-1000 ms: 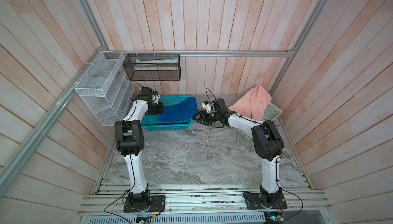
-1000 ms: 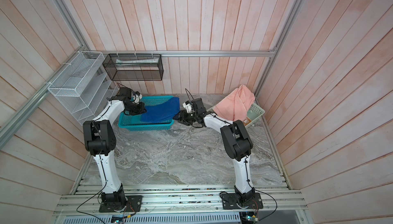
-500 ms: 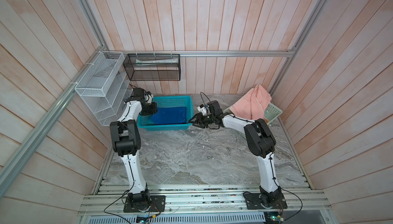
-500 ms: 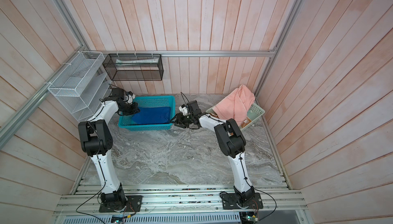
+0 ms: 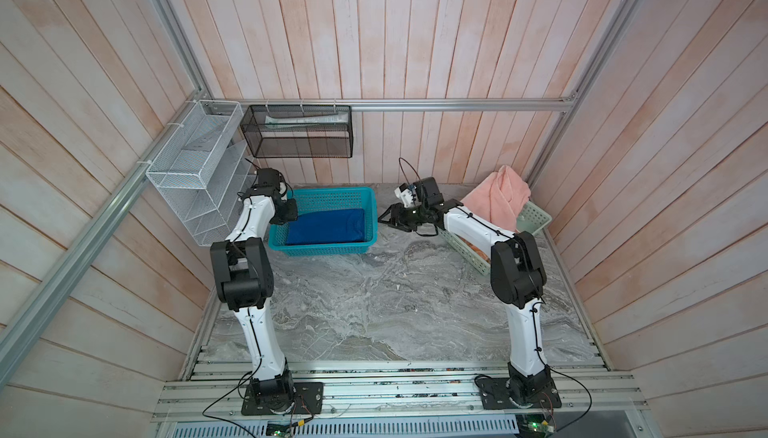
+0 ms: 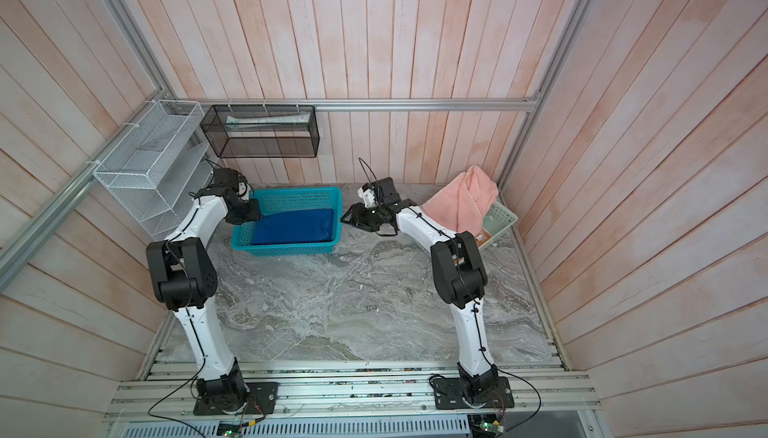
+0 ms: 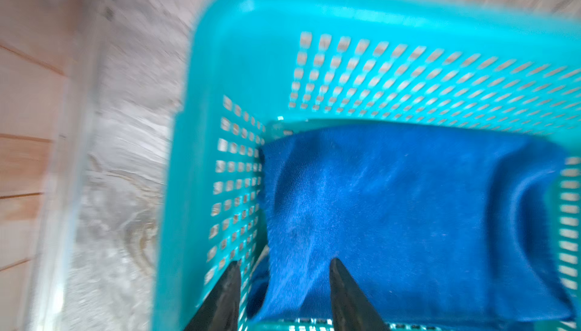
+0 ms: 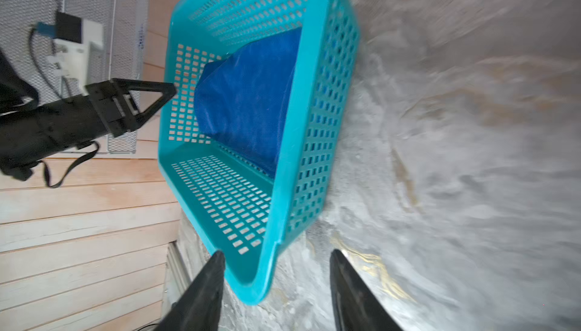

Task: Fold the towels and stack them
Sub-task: 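Release the blue towel in the basket while the right gripper reaches to the pink towel, then grasp the pink towel in the pale green basket with the right gripper and lift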

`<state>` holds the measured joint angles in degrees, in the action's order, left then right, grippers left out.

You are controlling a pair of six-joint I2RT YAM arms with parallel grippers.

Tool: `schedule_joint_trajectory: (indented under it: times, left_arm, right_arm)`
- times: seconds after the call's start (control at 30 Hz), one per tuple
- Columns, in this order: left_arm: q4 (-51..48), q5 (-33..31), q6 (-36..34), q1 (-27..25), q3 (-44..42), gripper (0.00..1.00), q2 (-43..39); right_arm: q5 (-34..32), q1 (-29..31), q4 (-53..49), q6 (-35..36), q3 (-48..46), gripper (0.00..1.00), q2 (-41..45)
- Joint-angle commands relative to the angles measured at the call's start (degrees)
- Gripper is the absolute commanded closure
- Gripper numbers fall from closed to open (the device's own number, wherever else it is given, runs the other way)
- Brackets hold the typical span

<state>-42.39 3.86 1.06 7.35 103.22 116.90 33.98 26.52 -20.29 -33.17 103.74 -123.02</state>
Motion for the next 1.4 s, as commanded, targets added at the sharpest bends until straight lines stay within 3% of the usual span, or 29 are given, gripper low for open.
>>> schedule_joint_trajectory:
  times: [0.0, 0.13, 0.3, 0.47, 0.6, 0.73, 0.8, 1.0, 1.07, 1.37]
  left_arm:
    - [4.62, 1.92, 0.85, -0.65, -1.40, 0.56, -5.52]
    - [6.63, 5.69, -0.47, -6.32, -4.15, 0.57, -8.42]
    - [9.00, 11.18, 0.59, -18.80, -7.30, 0.57, -9.23]
    - [9.51, 11.79, 1.56, -31.94, -7.42, 0.58, -6.62]
    - [11.49, 12.70, 0.61, -38.19, -9.78, 0.58, -3.11]
    - [10.63, 12.59, -0.73, -38.82, -11.77, 0.58, 1.24]
    - [11.59, 11.49, -1.35, -38.20, -13.79, 0.58, 1.52]
    - [12.73, 9.70, -2.33, -33.69, -16.01, 0.58, 1.53]
    - [12.77, 9.45, -2.77, -32.16, -15.73, 0.58, 1.71]
    - [12.59, 9.80, -3.53, -31.41, -12.56, 0.59, -0.03]
  right_arm:
    - [-8.29, -6.31, -11.92, 9.78, 3.69, 0.43, 4.06]
    - [-16.32, -13.95, -18.90, 14.90, 3.78, 0.41, 6.02]
    - [-22.54, -20.94, -20.78, 18.11, 0.98, 0.38, 6.31]
    - [-31.35, -25.91, -23.10, 19.49, 0.39, 0.36, 5.32]
    - [-31.98, -28.87, -22.52, 20.33, -1.73, 0.32, 3.34]
    - [-32.25, -29.26, -21.62, 20.93, -2.07, 0.32, 0.38]
    - [-33.64, -29.25, -21.65, 21.20, -1.74, 0.39, -0.38]
    - [-37.89, -29.00, -18.65, 22.76, -2.50, 0.90, 3.07]
    - [-38.82, -28.94, -18.31, 23.22, -2.37, 0.99, 4.81]
    - [-38.68, -27.35, -16.95, 24.53, -1.01, 1.00, 17.87]
